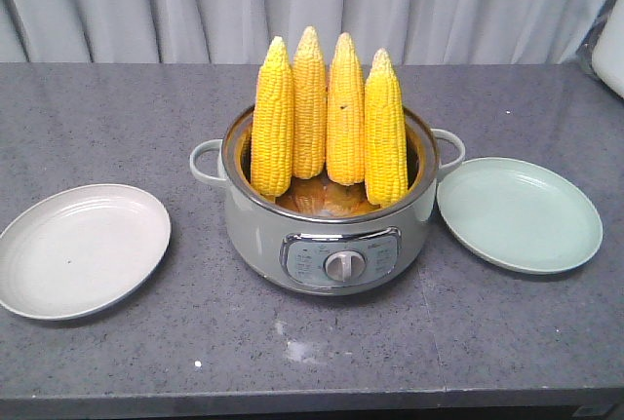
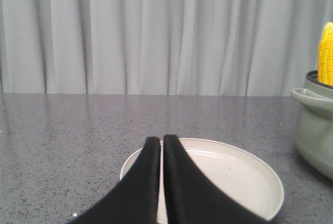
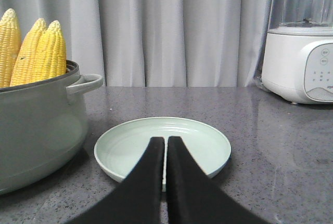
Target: Distribute corn equally
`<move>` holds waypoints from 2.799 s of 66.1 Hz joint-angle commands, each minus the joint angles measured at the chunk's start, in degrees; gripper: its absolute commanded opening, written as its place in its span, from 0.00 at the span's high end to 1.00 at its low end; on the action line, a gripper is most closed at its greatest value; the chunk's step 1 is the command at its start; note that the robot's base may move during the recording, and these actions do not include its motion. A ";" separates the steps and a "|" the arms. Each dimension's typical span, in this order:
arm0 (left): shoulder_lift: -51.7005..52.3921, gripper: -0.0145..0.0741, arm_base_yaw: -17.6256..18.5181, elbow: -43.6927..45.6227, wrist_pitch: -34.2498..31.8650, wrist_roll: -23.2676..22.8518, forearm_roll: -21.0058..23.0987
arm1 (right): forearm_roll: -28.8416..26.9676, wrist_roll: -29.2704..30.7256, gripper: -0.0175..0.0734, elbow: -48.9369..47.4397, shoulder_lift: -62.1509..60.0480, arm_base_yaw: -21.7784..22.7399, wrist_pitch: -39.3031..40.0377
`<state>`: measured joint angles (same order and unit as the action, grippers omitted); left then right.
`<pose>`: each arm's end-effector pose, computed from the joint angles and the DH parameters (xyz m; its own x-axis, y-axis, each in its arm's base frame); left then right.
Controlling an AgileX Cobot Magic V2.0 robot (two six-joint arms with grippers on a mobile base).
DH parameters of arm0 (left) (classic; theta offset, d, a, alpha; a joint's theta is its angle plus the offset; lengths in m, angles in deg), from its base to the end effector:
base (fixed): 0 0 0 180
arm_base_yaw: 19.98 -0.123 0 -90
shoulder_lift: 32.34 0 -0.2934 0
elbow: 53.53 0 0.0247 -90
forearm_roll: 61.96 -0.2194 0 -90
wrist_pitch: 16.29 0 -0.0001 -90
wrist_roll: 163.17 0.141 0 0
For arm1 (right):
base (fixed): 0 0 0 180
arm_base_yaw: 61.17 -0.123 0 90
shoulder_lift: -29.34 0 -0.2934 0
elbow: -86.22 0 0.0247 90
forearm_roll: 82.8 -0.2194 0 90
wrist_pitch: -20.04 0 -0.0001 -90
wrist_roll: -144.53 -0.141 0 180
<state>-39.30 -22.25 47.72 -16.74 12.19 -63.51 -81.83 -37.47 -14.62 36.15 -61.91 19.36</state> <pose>0.0662 0.0026 0.2111 0.0846 -0.0506 -0.9951 -0.0349 0.9979 -0.0537 0.0666 0.0008 0.2060 0.0582 0.0187 -0.9981 -0.0138 0.9997 0.0180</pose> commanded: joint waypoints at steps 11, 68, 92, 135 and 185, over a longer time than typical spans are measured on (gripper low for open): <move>0.91 0.84 0.24 -0.76 -4.36 -0.51 0.54 | -0.03 0.35 0.81 0.55 -0.03 -0.07 4.56; 0.92 0.84 0.24 -0.68 -7.46 -0.51 0.60 | 0.33 0.45 0.81 0.50 -0.03 -0.07 12.82; -5.63 0.84 0.24 19.26 -0.87 -1.00 0.66 | 0.23 0.31 0.81 -16.90 2.64 -0.07 0.99; -40.93 0.84 0.24 51.12 31.02 0.13 0.60 | 0.44 0.57 0.81 -42.24 35.99 -0.07 -31.02; -48.99 0.28 0.46 51.24 30.95 1.65 0.78 | -1.74 3.84 0.14 -42.31 40.91 -0.07 -28.88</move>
<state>-88.51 -22.25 97.01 18.12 13.75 -63.38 -83.58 -34.24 -54.97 75.75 -61.91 -13.68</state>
